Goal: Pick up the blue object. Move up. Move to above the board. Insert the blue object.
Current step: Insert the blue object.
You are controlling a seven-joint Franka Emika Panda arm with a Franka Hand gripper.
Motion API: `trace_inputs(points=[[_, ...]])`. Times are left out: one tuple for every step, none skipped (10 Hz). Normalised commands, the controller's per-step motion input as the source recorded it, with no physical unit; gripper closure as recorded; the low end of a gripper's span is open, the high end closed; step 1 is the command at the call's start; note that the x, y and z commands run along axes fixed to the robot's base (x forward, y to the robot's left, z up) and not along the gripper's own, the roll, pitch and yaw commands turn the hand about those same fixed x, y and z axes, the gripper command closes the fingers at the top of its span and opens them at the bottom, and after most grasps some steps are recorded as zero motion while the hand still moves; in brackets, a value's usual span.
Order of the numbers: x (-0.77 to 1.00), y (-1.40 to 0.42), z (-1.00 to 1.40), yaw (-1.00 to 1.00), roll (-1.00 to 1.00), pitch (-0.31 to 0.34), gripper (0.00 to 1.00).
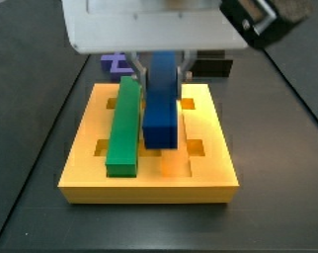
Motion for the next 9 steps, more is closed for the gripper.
trace_inputs(points=[[0.18,-0.13,-0.49,0.03,0.09,-0.041,1.00],[0.21,-0.07,-0.34,0.02,0.20,0.000,1.00],[0.25,-0.05,-0.26,0.01,0.29,0.000,1.00],[0.21,-0.02,-0.24,0.00,0.31,0.021,1.00],[0.21,-0.05,-0.19,0.06,0.31,0.020,1.00],[0.20,-0.07,-0.22,0.10,0.32,0.001,1.00],[0.11,-0.07,-0.23,0.11,0.30,0.000,1.00],[0.02,-0.04,-0.21,0.15,0.32,0.000,1.00],[0.00,0.00,-0.17,0.19,0.32,0.000,1.00]])
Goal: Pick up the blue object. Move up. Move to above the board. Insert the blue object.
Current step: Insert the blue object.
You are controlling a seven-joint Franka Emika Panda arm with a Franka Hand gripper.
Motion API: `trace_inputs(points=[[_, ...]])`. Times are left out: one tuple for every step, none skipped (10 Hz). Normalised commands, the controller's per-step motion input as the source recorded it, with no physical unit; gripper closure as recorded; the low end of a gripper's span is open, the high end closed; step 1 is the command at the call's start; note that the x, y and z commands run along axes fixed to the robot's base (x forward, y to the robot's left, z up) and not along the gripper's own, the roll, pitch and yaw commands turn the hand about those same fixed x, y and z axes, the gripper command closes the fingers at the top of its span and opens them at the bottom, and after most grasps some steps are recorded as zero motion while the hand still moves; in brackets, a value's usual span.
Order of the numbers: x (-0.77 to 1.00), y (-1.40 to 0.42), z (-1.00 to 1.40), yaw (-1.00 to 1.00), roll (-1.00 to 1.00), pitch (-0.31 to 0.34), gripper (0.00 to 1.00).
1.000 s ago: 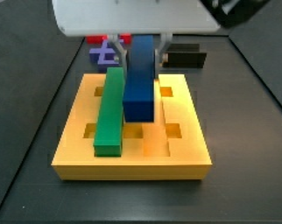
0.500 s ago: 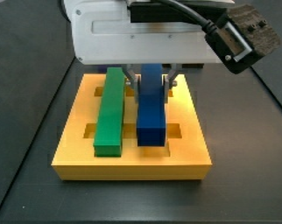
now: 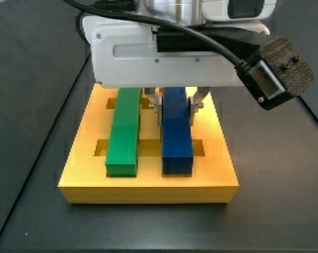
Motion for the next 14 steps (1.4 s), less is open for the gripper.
trace_inputs(points=[[0.00,-0.04,-0.13,0.19,0.28,0.000,1.00],[0.00,0.00,-0.13,0.14,0.22,0.000,1.00],[-0.07,0.00,-0.11,0.09,0.15,0.000,1.00],[-0.10,-0.07,-0.14,0.03,0.14,0.000,1.00],[-0.15,0.00,-0.17,0.00,0.17,0.000,1.00],[-0.10,0.00,-0.14,0.00,0.19,0.000,1.00],[0.00,0.00,-0.17,0.00,0.19,0.000,1.00],[0.05,0.00,-0.25,0.00,0.27,0.000,1.00],[0.00,0.00,-0.25,0.00,0.27,0.000,1.00],[0.00,-0.03,-0.25,0.00,0.25,0.000,1.00],[0.00,0.00,-0.19,-0.12,0.29,0.026,1.00],[0.00,0.00,-0.19,-0.13,0.25,0.017,1.00],[0.01,-0.02,0.00,0.00,0.08,0.000,1.00],[0.00,0.00,0.00,0.00,0.00,0.000,1.00]])
